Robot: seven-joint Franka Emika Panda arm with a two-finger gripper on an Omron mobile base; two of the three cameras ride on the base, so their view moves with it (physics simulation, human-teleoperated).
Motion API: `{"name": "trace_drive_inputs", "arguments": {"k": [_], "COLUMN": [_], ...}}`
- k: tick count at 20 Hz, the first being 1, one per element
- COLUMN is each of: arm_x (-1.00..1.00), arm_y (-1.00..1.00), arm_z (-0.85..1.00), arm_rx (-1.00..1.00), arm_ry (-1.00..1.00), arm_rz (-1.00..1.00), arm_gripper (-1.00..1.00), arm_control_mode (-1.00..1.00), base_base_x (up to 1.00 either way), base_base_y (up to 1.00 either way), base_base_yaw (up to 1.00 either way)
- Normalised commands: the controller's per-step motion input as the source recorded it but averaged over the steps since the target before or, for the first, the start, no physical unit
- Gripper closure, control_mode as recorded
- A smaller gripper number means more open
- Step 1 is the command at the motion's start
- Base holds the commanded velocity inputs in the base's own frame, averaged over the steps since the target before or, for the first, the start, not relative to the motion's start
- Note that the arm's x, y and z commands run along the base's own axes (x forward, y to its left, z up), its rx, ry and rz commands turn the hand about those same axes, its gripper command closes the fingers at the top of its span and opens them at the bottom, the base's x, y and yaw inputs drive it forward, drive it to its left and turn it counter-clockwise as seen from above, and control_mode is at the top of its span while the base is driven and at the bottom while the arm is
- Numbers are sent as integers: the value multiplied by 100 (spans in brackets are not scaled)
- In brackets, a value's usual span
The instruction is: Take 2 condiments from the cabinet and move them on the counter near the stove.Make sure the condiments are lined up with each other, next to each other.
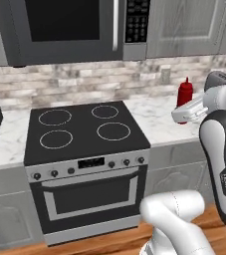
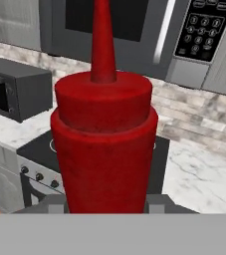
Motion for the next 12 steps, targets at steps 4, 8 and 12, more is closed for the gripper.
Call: {"name": "trace_drive_inputs", "arguments": {"k": [4, 8, 12], "arm_x": [0, 0, 0], "arm_y": [0, 0, 0], "arm_z": [0, 0, 0], "arm_rx": [0, 0, 0], "arm_ry": [0, 0, 0], "arm_rz": [0, 0, 0], "arm_gripper": [100, 100, 100], "arm_control_mode": [100, 100, 100], "base_base_x": [60, 63, 63], "base_base_y": [0, 0, 0], "base_base_yaw": [6, 4, 3]}}
